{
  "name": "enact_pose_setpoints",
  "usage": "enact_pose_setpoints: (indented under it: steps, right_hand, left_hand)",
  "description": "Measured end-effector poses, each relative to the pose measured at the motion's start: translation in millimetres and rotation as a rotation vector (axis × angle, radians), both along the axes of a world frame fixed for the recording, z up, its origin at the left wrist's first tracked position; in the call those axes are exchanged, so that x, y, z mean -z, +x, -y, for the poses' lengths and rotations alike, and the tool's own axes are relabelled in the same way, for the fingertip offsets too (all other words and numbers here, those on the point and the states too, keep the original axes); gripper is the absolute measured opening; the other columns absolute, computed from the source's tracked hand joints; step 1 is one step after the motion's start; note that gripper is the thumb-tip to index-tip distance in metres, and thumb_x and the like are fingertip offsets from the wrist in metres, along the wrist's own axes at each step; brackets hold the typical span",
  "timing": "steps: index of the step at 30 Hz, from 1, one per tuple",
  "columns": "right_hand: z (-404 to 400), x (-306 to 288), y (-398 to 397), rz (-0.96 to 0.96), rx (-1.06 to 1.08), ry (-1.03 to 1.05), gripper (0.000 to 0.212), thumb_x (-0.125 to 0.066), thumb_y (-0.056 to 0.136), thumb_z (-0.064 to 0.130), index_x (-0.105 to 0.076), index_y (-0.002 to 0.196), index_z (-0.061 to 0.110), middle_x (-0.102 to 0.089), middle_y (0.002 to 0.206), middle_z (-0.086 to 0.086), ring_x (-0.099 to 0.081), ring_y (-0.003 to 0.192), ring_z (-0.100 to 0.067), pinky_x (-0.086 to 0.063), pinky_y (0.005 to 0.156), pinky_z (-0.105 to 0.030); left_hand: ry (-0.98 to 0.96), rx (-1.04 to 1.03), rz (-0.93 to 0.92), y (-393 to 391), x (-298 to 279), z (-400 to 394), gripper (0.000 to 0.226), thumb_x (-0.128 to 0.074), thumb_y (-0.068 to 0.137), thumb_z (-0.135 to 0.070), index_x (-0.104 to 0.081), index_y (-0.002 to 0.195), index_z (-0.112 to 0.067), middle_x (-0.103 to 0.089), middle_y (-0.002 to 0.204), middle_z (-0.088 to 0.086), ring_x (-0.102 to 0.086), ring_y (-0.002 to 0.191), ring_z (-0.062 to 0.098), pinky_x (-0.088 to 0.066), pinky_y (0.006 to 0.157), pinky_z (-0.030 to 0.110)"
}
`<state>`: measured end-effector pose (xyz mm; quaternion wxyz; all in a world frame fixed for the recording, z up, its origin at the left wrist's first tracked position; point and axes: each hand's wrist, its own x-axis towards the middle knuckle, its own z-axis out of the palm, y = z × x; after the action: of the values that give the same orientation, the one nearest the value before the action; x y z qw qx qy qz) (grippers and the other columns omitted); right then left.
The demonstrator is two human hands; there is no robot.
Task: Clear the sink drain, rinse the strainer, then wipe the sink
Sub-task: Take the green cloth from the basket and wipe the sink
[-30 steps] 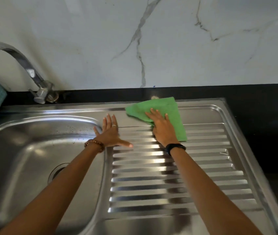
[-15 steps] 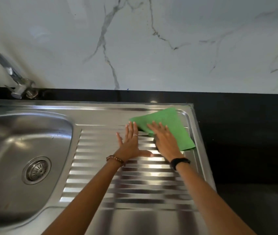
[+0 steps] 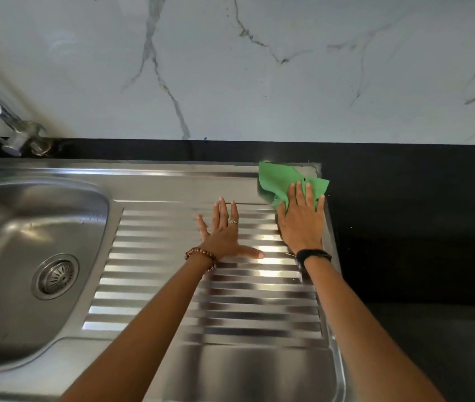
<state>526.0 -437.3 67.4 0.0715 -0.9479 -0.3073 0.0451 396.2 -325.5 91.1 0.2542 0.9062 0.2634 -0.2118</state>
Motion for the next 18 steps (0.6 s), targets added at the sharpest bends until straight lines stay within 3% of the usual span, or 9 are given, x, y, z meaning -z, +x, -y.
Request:
enact_pose_setpoints:
  steps: [7,13,18]
  right_hand:
    - [41.4,0.7,-67.8,0.030,0.087,0.027,0.065,-0.008,0.093,0.043,-0.024,0.144,0.006,-0.029,0.152,-0.015,-0.021,0.143,-0.032,-0.004,0.114,-0.049]
    - [-28.8,-0.4,15.2,-0.041,0.139,0.020,0.062,-0.018,0.098,0.043,-0.004,0.148,0.008,-0.002,0.158,-0.014,0.002,0.145,-0.032,0.004,0.117,-0.054]
    - [-34.5,-2.1,30.9,-0.032,0.091,0.001,0.060,-0.020,0.099,0.039,0.000,0.148,0.011,0.002,0.158,-0.016,0.002,0.145,-0.035,0.000,0.118,-0.054]
  left_hand:
    - [0.018,-0.003,0.006,0.5,6.3,-1.1,0.133,-0.061,0.061,-0.072,0.029,0.139,-0.013,0.038,0.146,0.013,0.035,0.135,0.027,0.023,0.103,0.059]
    - [0.003,0.013,-0.005,1.2,5.2,-2.4,0.131,-0.061,0.063,-0.070,0.030,0.138,-0.012,0.039,0.146,0.013,0.036,0.134,0.029,0.023,0.102,0.060]
    - [-0.005,0.020,-0.019,2.8,1.0,-1.5,0.130,-0.061,0.065,-0.068,0.030,0.138,-0.012,0.039,0.145,0.014,0.036,0.134,0.030,0.021,0.103,0.061]
